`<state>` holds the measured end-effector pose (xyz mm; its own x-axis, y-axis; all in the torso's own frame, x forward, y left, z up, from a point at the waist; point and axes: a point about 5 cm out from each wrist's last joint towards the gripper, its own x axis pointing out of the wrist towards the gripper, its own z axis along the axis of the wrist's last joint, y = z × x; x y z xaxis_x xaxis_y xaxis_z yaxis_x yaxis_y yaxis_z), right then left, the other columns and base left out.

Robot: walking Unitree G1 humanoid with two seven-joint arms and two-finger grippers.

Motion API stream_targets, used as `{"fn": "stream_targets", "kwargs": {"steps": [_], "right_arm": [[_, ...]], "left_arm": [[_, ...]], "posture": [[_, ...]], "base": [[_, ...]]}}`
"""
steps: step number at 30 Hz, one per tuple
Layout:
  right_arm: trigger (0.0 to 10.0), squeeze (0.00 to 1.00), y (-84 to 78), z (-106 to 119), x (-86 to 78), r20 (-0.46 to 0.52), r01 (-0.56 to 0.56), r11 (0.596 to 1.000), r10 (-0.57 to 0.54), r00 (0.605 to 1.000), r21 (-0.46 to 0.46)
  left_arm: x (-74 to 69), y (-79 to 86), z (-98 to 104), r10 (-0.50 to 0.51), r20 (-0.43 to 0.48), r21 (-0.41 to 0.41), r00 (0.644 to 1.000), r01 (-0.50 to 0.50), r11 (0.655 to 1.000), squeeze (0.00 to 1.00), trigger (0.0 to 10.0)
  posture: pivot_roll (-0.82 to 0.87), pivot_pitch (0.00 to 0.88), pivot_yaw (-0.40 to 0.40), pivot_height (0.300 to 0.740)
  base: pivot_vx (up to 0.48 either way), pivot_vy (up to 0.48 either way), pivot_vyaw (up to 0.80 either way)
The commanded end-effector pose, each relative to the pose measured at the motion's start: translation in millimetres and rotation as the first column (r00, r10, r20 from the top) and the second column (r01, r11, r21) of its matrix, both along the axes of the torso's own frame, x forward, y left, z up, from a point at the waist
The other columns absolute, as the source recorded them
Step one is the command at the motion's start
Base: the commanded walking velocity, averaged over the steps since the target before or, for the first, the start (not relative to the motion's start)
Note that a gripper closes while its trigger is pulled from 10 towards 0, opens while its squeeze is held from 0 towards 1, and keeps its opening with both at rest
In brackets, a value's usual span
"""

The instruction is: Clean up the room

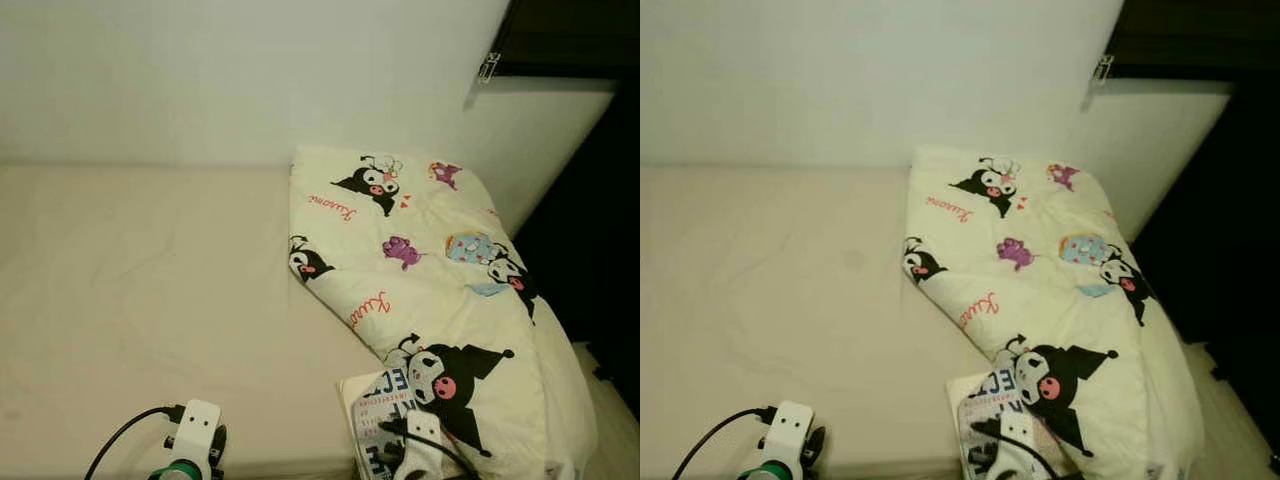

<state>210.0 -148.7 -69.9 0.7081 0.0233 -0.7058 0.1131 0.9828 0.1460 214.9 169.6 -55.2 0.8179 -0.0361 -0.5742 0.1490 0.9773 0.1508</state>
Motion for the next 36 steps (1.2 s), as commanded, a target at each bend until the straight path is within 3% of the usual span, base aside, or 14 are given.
{"fn": "stream_targets", "kwargs": {"steps": [1,6,11,16,22,25,36], "right_arm": [[10.0,0.00,-2.4,2,0.6,0.032,-0.079,0.995,0.081,0.996,-0.066],[10.0,0.00,-10.6,0,-1.6,0.013,-0.016,0.998,0.017,1.000,-0.059],[10.0,0.00,-8.9,-1,-3.2,0.004,-0.020,0.998,0.021,1.000,-0.059],[10.0,0.00,-2.2,-4,-8.0,-0.024,-0.066,0.996,0.065,0.998,-0.059],[10.0,0.00,-9.5,-6,-10.0,-0.043,-0.041,0.997,0.038,0.998,-0.070],[10.0,0.00,-8.2,-9,-13.7,-0.086,-0.096,0.991,0.088,0.992,-0.095],[10.0,0.00,-5.3,-11,-19.1,-0.080,-0.191,0.973,0.182,0.980,-0.132]], "left_arm": [[-4.7,-1.9,-4,-0.011,-0.022,0.011,1.000,0.011,1.000,0.00,10.0],[-5.4,-1.2,-6,-0.009,-0.043,0.021,0.999,0.010,1.000,0.00,10.0],[-6.2,-0.7,-7,-0.011,-0.053,0.028,0.999,0.013,1.000,0.00,10.0],[-10.0,11.5,-11,0.088,-0.104,0.013,0.991,-0.088,0.996,0.00,10.0],[-19.7,8.9,-18,0.071,-0.160,0.009,0.985,-0.071,0.997,0.00,10.0],[-22.4,5.4,-19,0.077,-0.160,0.012,0.984,-0.076,0.997,0.00,10.0],[-24.6,1.0,-20,0.073,-0.159,-0.015,0.985,-0.077,0.997,0.00,10.0]], "posture": [[0.07,0.000,0.041,0.689],[0.06,0.000,0.063,0.689],[0.06,0.000,0.067,0.689],[0.05,0.000,0.069,0.689],[0.05,0.000,0.063,0.689],[0.05,0.000,0.060,0.689],[0.06,0.000,0.045,0.689]], "base": [[0.000,0.000,0.00],[0.000,0.000,0.00],[0.000,0.000,0.00],[0.000,0.000,0.00],[0.000,0.000,0.00],[0.000,0.000,0.00],[0.000,0.000,0.00]]}}
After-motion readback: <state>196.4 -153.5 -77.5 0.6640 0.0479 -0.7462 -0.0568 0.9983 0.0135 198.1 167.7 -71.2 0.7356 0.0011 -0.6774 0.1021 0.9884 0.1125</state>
